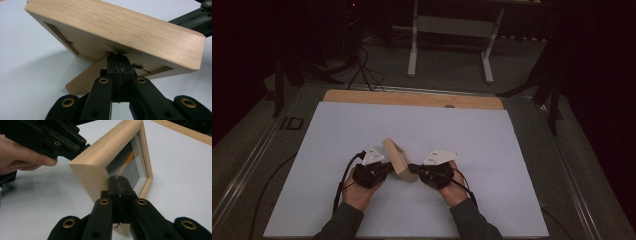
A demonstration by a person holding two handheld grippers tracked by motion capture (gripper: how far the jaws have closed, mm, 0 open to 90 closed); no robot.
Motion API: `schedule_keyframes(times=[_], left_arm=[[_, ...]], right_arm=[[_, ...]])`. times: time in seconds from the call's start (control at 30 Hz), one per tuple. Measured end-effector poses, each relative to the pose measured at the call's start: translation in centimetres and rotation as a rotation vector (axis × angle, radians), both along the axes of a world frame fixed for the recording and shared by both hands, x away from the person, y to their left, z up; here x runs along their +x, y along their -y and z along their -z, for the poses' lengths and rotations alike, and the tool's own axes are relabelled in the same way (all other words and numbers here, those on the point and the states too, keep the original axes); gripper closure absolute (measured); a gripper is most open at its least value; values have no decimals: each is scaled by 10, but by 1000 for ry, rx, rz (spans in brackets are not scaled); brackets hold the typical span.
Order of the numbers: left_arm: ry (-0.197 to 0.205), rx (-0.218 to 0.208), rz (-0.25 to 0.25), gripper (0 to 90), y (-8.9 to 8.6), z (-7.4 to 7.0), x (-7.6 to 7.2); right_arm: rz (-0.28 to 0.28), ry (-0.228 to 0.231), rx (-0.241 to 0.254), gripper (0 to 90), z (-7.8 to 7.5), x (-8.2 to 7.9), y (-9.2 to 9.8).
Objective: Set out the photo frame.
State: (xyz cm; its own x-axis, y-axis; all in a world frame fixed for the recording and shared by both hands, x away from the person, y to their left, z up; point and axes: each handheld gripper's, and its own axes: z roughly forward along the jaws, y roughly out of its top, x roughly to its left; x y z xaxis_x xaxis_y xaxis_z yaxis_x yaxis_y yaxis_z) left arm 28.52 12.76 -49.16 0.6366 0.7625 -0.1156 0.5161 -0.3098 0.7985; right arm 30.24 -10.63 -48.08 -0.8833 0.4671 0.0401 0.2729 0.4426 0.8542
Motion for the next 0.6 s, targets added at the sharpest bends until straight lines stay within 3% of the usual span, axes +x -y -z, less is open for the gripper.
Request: schedule_keyframes(times=[0.6], left_arm=[[-12,-23,-10,896,-5,2,4]], right_arm=[[-25,2,1,896,0,-5,-9]])
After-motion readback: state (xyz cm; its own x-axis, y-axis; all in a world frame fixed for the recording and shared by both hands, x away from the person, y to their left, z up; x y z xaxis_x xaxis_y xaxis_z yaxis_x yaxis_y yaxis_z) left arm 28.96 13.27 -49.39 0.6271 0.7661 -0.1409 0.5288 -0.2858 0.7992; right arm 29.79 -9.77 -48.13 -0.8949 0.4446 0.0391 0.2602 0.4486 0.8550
